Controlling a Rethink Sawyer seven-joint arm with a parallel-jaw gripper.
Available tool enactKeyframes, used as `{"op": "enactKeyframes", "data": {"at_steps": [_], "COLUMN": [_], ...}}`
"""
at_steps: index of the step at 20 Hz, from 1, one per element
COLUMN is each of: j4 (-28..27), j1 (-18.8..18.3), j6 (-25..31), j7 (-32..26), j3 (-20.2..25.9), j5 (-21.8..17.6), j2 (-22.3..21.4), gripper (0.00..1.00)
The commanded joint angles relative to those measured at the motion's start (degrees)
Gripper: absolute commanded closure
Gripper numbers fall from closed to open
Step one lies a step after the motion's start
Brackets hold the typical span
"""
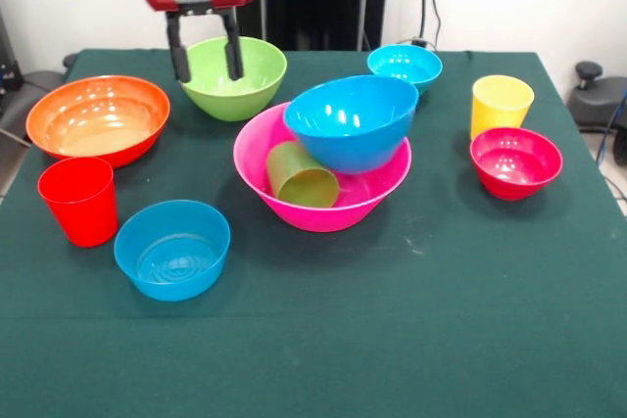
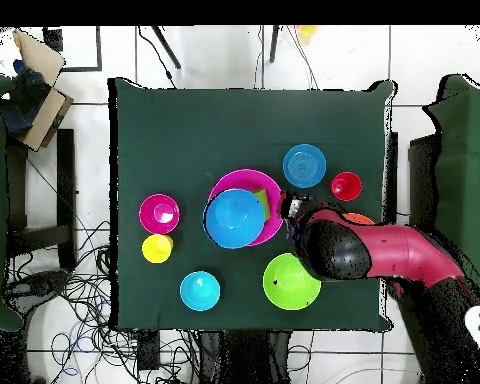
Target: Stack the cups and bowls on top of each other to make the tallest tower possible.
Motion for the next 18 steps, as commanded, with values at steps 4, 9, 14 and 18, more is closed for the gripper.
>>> {"op": "enactKeyframes", "data": {"at_steps": [4, 9, 14, 18], "j4": [1.05, 1.09, 1.58, 1.10], "j1": [-4.74, -5.03, -4.56, -3.40], "j6": [3.69, 2.98, 2.00, 0.46], "j7": [-19.06, -16.58, -13.78, -11.15], "j3": [9.41, 10.04, 9.81, 8.64], "j5": [-9.83, -13.02, -15.32, -17.85], "j2": [6.33, 7.33, 7.18, 8.12], "gripper": [0.00, 0.00, 0.00, 0.00]}}
